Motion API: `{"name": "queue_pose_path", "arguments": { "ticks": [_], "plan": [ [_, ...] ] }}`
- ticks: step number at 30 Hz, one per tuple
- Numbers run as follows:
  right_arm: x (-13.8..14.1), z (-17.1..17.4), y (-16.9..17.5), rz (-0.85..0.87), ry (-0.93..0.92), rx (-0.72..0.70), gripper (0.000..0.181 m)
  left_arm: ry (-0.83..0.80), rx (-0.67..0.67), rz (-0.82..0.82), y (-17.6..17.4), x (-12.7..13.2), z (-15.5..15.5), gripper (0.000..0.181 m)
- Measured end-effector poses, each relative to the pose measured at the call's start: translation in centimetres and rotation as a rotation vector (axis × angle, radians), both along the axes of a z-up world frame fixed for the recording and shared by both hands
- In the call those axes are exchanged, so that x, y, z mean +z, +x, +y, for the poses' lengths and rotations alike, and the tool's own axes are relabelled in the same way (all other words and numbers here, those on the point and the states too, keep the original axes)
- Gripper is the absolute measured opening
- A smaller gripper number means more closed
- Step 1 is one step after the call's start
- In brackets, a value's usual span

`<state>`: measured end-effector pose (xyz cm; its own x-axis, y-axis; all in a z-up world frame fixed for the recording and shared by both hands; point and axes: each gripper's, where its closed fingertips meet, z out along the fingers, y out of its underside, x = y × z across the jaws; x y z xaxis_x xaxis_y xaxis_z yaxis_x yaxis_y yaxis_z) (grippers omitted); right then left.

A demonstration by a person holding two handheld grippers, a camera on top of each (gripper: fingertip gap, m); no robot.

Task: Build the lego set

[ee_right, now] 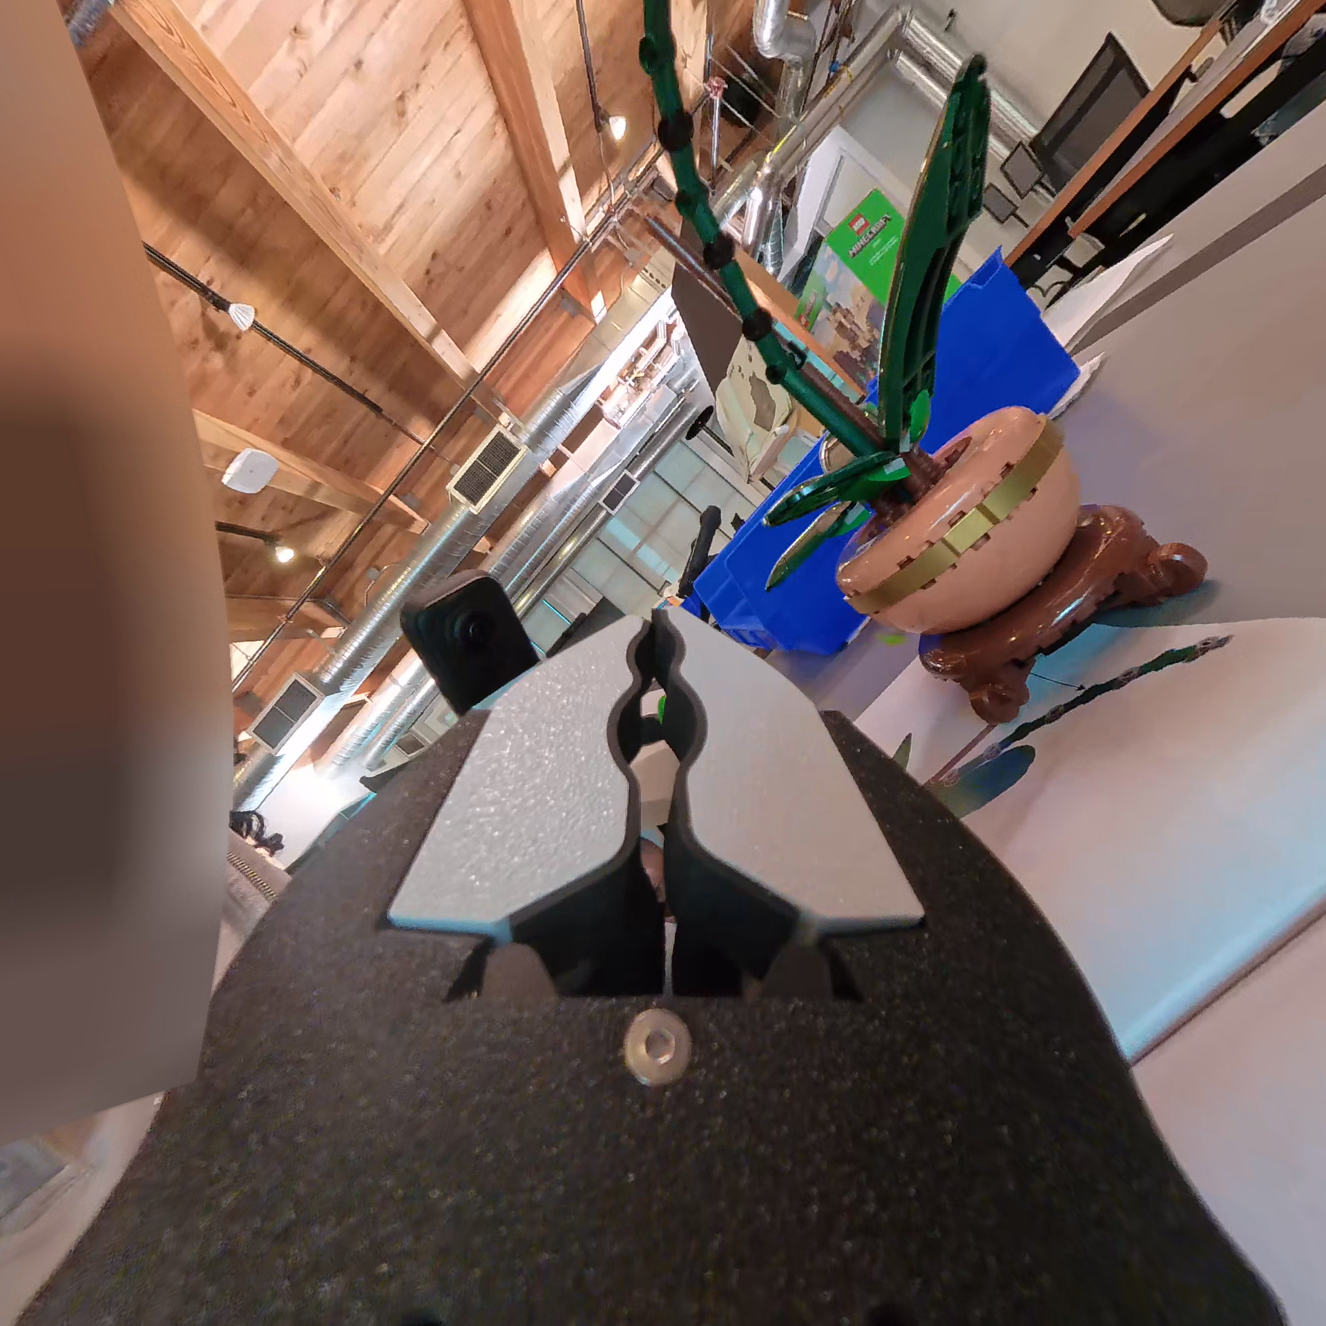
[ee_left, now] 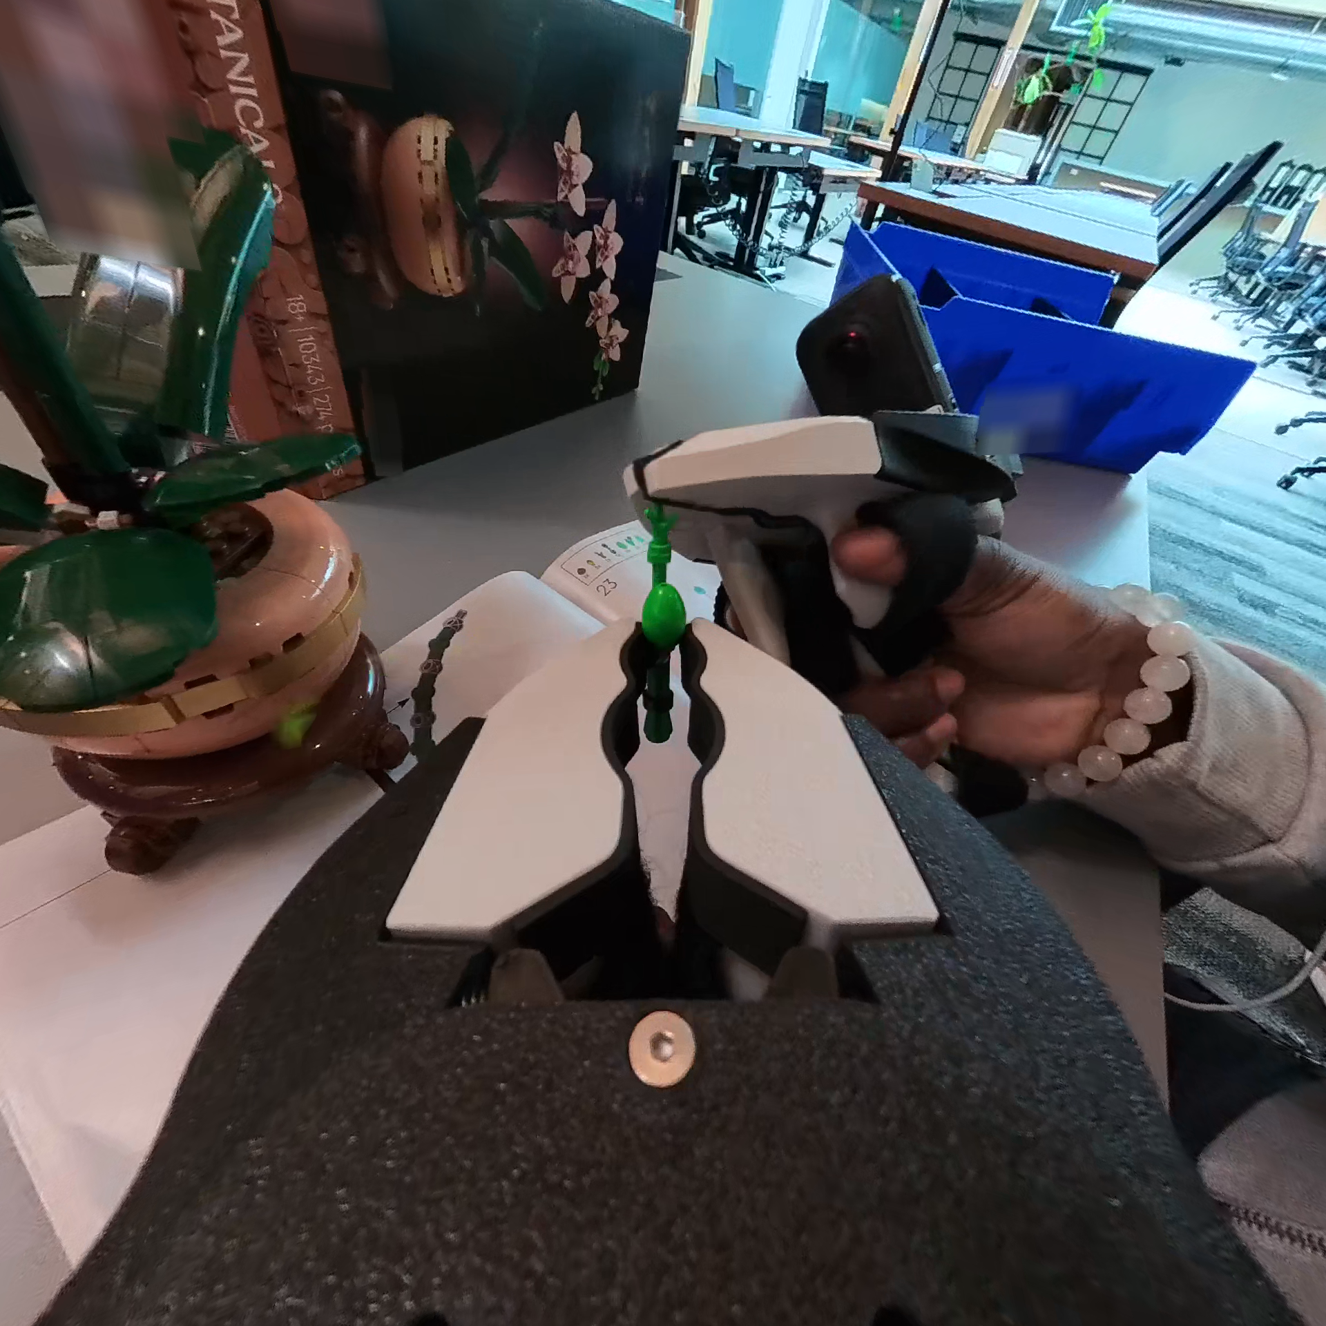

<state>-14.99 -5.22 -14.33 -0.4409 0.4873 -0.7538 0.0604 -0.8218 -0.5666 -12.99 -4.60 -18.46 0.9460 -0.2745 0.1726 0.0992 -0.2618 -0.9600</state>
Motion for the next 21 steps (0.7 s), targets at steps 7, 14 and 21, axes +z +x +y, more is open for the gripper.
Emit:
{"name": "queue_pose_path", "arguments": {
  "ticks": [7, 14, 21],
  "plan": [
    [1.6, 1.1, 2.1, -0.052, 0.272, -0.023, 0.008, 0.048, -0.041, -0.039, -1.2, 1.5, -1.5, 0.008],
    [0.0, 1.5, 2.3, -0.255, 1.02, -0.142, 0.041, 0.171, 0.066, -0.111, -8.2, 5.8, -5.5, 0.008],
    [-2.6, -5.0, 0.3, -0.222, 1.237, 0.117, 0.034, 0.232, 0.206, -0.069, -13.0, 8.3, -9.3, 0.007]
  ]
}}
